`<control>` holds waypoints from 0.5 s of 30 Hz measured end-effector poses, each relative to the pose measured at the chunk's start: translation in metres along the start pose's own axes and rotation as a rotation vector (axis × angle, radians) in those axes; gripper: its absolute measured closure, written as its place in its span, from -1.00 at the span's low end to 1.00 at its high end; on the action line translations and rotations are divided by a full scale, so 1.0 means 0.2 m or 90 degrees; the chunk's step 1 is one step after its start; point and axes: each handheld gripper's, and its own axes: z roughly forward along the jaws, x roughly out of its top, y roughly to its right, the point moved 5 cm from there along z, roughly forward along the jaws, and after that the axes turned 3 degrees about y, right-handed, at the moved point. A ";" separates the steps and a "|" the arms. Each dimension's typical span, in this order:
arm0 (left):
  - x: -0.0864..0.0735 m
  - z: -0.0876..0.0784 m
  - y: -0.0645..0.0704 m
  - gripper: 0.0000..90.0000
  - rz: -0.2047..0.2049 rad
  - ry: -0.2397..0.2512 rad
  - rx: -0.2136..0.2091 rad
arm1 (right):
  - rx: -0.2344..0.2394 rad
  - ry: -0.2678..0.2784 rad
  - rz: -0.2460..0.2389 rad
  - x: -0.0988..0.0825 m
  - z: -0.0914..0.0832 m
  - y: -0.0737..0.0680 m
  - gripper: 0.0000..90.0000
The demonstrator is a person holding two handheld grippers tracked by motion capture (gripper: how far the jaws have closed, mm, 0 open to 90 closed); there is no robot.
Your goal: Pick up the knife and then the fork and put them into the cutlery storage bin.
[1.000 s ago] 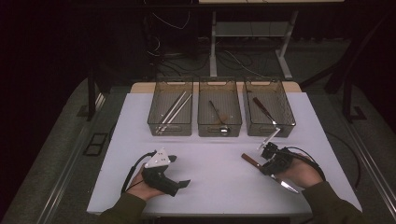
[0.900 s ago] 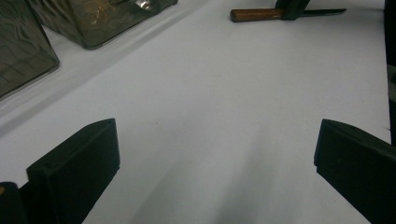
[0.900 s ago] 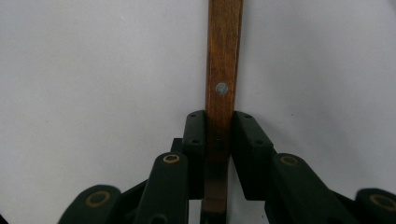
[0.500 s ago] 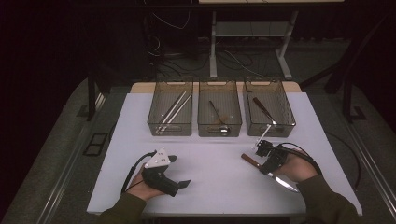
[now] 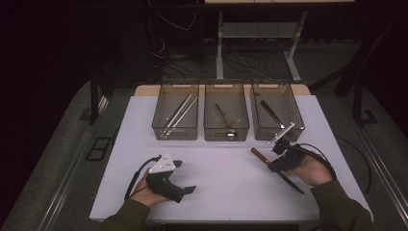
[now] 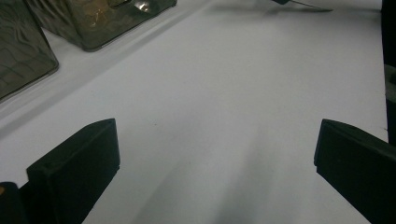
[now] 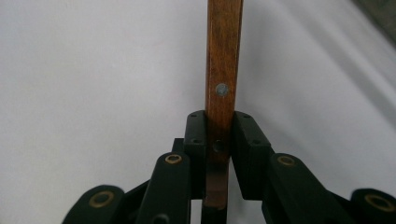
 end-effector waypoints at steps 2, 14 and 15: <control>0.00 0.00 0.00 -1.00 0.000 0.000 0.000 | 0.002 0.026 0.010 0.00 -0.02 0.02 0.71; 0.00 0.00 0.00 -1.00 -0.001 -0.001 0.001 | 0.028 0.206 0.089 0.00 -0.13 0.14 0.71; 0.00 0.00 0.00 -1.00 0.000 -0.001 0.001 | 0.030 0.217 0.094 0.00 -0.14 0.15 0.71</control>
